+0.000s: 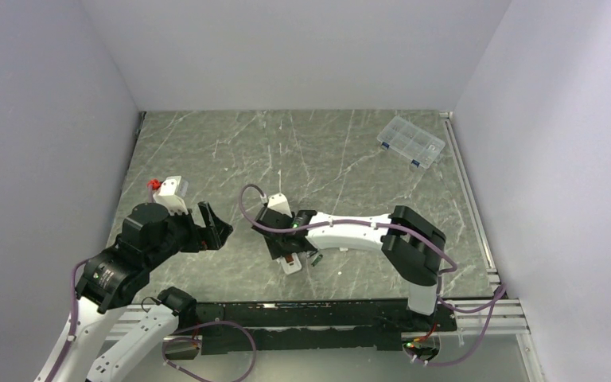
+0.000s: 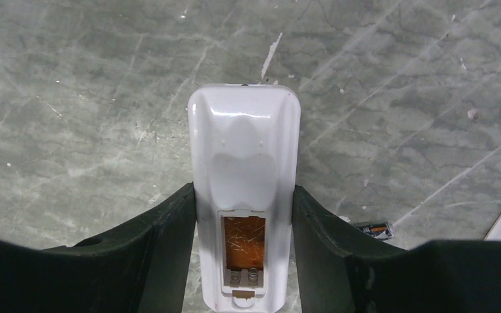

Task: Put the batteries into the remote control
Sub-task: Adjust the remote control at the center of the board.

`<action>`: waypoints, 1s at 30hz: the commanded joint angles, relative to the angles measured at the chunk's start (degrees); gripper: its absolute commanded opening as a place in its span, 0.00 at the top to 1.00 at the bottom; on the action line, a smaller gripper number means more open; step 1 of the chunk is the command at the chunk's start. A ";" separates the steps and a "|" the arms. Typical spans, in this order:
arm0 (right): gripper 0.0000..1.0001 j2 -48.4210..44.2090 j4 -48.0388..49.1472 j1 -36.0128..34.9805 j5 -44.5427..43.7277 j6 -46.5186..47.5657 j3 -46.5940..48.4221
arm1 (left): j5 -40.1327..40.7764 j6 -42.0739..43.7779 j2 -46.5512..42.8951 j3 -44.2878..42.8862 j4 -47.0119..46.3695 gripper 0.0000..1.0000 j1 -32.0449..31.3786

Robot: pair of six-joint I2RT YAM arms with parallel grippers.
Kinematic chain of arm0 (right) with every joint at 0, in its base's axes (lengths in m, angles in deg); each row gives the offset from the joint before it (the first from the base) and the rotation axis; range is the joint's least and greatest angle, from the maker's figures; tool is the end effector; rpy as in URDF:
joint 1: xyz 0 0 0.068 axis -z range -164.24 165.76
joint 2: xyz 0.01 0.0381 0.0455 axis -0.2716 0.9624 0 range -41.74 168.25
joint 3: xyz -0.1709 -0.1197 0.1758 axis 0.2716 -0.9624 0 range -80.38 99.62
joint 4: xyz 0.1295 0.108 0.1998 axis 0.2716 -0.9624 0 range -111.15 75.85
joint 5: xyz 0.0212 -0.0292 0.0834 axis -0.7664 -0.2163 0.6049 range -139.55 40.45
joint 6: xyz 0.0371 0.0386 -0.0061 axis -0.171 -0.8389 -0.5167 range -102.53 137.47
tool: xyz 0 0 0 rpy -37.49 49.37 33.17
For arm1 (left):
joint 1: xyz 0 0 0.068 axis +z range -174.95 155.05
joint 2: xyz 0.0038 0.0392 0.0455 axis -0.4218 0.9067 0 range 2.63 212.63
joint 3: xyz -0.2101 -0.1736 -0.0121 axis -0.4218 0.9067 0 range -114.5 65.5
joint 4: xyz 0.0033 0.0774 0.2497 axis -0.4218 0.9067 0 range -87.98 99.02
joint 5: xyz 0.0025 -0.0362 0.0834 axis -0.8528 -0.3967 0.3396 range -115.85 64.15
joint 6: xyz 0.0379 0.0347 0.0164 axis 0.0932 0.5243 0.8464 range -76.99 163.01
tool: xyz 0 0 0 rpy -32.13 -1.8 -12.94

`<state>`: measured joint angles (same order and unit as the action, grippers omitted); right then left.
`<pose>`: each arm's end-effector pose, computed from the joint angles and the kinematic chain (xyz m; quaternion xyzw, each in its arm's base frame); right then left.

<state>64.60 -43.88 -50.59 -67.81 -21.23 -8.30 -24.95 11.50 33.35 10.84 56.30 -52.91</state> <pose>0.1617 0.3416 0.1816 -0.1952 0.9427 0.0822 0.2578 0.0774 -0.0404 0.3472 -0.0307 0.8670 -0.2408 0.4353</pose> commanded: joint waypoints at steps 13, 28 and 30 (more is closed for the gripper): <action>0.73 1.34 0.53 0.08 0.61 -4.36 0.20 | 0.15 0.70 -0.16 -0.27 -2.12 0.02 -0.07; 0.64 1.14 0.54 -0.87 1.55 -0.97 -1.60 | -0.03 0.68 0.28 -0.18 -2.35 0.02 -0.07; 0.61 1.23 0.56 -0.96 1.57 -1.03 -1.46 | -0.03 0.66 0.30 -0.19 -2.34 0.02 -0.07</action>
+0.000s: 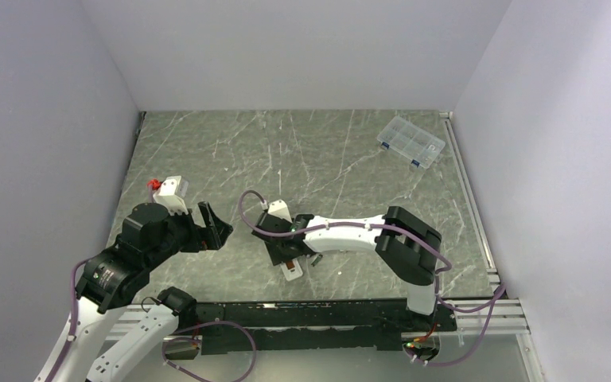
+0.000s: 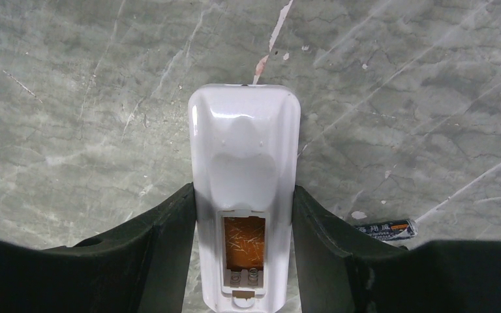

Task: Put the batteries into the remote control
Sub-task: Adjust the remote control at the center of the board.

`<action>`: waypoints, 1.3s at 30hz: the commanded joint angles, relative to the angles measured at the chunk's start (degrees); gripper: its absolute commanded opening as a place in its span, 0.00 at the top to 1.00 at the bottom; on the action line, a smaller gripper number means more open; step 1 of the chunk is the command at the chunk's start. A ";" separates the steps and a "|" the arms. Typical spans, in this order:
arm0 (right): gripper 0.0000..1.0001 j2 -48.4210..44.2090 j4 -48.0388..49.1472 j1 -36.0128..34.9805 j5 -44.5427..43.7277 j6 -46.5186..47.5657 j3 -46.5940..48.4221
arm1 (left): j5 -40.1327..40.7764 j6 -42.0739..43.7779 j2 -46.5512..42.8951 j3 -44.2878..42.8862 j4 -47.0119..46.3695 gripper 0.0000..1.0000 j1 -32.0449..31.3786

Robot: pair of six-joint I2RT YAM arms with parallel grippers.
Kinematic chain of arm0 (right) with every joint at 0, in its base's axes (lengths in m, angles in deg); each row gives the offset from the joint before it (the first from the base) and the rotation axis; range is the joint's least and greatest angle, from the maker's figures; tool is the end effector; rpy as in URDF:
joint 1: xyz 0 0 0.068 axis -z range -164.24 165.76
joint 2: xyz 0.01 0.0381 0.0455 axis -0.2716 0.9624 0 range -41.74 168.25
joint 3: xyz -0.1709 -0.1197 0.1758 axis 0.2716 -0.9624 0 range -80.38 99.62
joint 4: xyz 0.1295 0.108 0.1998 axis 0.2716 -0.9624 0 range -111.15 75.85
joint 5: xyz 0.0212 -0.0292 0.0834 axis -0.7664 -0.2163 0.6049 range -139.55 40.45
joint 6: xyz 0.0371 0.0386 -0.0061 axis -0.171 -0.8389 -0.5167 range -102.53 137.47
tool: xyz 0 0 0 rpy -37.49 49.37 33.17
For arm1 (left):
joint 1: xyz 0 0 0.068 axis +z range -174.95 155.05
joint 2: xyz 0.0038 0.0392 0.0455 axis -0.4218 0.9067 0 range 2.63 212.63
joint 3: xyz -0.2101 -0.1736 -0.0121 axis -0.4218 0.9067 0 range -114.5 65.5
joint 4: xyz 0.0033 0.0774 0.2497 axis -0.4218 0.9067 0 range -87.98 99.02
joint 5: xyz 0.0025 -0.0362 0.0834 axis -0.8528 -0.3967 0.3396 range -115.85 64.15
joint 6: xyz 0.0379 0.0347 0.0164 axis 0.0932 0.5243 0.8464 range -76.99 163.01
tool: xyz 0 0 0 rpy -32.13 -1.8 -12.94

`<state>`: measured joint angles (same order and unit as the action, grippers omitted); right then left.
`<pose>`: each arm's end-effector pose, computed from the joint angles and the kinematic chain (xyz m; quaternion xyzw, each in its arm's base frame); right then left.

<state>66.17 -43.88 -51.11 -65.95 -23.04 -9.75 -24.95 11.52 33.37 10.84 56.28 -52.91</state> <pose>0.1564 0.3407 0.1645 -0.1934 0.9509 0.0761 0.2294 0.0774 -0.0405 0.3472 -0.0306 0.8670 -0.2407 0.4353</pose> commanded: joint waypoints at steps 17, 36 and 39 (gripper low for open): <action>0.27 -8.98 -0.25 -0.49 -3.29 -1.92 -1.39 | 0.10 0.65 -0.53 -0.17 -2.23 0.02 -0.04; 0.37 -20.59 -4.99 -0.06 -6.18 -22.35 -8.62 | -0.38 0.54 -1.50 0.13 -2.49 0.02 -0.06; 0.43 -21.09 -3.83 0.45 -5.13 -27.01 -10.91 | -0.38 0.58 -1.77 0.14 -2.57 0.02 -0.07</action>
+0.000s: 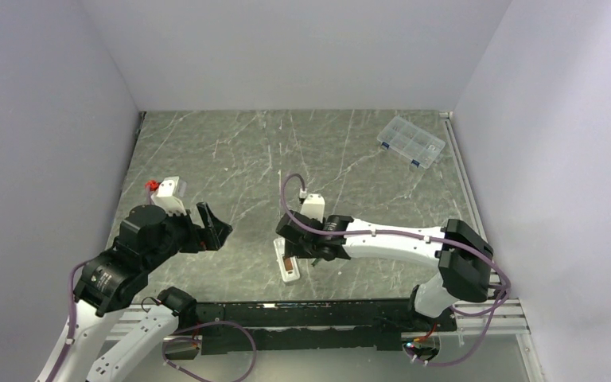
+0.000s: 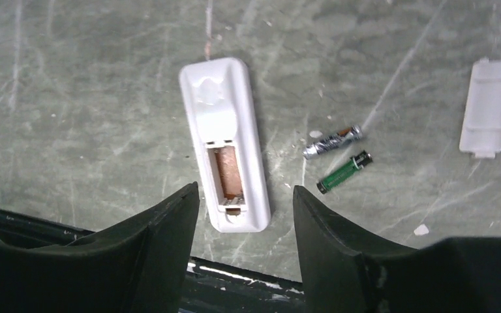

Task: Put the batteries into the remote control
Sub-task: Adjust the remote control at the center of the board, then pick up the battery from the center of the board.

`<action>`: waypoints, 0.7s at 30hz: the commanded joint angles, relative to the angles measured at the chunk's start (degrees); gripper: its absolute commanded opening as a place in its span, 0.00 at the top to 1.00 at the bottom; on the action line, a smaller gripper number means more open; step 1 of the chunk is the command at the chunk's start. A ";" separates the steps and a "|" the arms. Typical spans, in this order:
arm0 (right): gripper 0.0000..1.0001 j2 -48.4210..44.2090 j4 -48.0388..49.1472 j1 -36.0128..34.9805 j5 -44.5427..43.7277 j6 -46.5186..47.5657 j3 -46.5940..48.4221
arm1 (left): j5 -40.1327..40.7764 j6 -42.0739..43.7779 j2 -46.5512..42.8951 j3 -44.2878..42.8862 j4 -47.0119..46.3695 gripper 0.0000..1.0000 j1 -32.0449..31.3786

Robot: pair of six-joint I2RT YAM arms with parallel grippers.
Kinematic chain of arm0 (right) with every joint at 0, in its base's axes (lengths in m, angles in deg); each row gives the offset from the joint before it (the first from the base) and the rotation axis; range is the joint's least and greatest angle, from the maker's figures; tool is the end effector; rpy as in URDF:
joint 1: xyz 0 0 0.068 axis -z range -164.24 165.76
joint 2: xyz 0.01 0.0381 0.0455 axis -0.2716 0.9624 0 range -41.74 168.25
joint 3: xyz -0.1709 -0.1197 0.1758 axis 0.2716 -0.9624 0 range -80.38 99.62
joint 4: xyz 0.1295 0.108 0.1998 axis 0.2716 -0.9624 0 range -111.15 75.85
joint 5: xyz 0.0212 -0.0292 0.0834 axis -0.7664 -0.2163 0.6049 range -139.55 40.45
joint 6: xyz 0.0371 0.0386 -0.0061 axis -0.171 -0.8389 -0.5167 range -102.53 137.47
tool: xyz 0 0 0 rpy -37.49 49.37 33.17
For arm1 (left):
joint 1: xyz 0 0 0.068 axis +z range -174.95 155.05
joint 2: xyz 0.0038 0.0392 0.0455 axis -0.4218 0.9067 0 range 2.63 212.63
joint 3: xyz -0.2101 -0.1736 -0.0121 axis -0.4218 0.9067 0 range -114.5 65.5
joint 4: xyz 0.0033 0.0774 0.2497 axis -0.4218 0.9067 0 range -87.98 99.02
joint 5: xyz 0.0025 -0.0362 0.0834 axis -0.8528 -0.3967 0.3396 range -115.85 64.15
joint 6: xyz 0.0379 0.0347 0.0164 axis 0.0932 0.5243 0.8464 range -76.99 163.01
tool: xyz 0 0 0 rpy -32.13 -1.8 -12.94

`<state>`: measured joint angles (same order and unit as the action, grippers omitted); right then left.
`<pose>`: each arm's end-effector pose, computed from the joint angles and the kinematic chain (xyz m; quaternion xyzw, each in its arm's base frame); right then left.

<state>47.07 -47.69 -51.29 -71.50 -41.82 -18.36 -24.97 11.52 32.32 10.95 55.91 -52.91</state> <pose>0.1343 0.2833 0.2276 -0.0155 0.9501 0.1411 0.2776 0.0741 -0.0387 0.3485 -0.0304 0.8612 -0.2458 0.4438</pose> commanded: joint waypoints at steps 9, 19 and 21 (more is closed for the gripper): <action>0.55 -3.73 3.97 3.50 3.13 -16.43 -7.95 | -1.17 0.89 -1.20 0.13 -2.38 0.02 -0.07; 0.56 -0.76 5.86 5.49 5.89 -19.86 -9.00 | -1.71 1.07 -1.41 0.21 -2.58 0.02 -0.02; 0.57 -0.33 5.85 5.82 6.17 -20.01 -9.11 | -1.71 1.07 -1.39 0.23 -2.56 0.02 -0.06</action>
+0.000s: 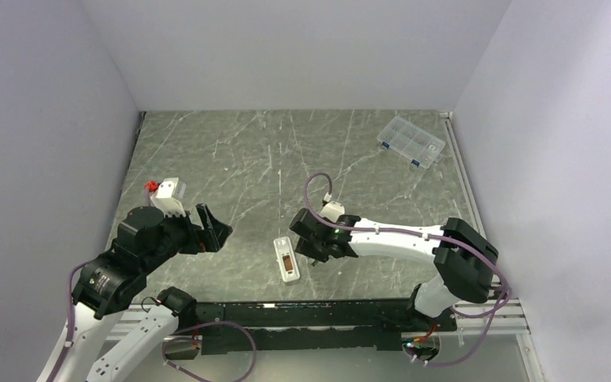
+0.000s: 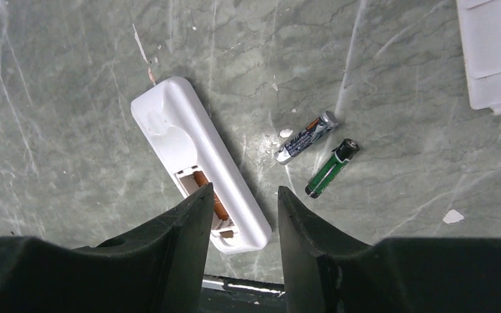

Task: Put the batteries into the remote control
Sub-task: Pick up the battery from the center of the board.

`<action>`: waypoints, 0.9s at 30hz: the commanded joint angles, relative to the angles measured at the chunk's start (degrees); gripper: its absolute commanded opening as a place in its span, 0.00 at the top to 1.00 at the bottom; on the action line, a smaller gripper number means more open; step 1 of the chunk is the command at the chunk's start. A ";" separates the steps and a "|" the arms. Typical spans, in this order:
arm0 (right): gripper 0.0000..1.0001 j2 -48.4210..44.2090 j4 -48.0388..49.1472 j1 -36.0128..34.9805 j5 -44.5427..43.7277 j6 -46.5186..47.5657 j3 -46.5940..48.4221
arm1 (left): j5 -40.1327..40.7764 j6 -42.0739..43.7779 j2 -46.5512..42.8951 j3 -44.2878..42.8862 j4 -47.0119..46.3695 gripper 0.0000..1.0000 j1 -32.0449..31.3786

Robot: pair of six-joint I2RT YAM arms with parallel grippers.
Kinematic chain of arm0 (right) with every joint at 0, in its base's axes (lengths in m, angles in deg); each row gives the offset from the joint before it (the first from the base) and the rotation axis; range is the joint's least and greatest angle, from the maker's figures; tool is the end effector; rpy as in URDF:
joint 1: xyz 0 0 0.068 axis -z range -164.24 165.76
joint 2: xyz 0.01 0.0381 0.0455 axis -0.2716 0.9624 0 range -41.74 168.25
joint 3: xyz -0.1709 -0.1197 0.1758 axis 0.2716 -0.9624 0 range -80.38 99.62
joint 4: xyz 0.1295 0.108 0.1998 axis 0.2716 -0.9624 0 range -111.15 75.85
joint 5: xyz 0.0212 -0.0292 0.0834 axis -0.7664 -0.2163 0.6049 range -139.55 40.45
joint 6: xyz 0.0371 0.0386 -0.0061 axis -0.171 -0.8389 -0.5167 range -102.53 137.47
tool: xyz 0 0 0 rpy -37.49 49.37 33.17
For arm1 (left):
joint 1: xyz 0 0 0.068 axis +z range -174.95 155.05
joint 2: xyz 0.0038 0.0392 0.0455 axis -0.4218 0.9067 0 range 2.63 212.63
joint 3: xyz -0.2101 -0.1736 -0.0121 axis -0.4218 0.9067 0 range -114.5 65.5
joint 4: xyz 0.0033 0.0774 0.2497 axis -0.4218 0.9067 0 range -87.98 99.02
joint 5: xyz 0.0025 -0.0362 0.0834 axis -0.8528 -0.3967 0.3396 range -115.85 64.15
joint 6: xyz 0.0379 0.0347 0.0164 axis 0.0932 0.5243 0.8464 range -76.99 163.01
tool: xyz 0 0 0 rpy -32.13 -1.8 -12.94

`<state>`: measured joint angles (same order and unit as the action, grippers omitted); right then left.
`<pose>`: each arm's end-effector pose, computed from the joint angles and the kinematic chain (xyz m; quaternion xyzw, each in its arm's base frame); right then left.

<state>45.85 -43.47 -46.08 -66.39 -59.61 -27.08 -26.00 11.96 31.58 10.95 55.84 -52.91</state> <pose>0.1474 0.2536 0.1920 0.1609 0.9502 0.1614 0.2127 0.0712 -0.0379 0.3494 -0.0224 0.8579 -0.2538 0.4463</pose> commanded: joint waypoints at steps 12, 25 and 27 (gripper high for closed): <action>0.59 2.68 1.97 2.37 1.88 -3.40 -2.03 | -1.15 0.90 -0.58 0.18 -2.67 0.02 -0.05; 0.62 5.48 1.90 3.83 2.23 -3.72 -2.50 | -0.93 0.92 -0.98 0.14 -2.41 0.02 -0.05; 0.62 6.01 0.77 3.92 1.60 -3.48 -2.35 | -1.07 0.90 -1.00 0.14 -2.47 0.02 -0.05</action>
<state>50.85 -41.22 -42.50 -63.48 -62.34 -29.50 -26.45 12.25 31.25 10.95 55.43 -52.91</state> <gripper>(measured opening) 0.384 0.979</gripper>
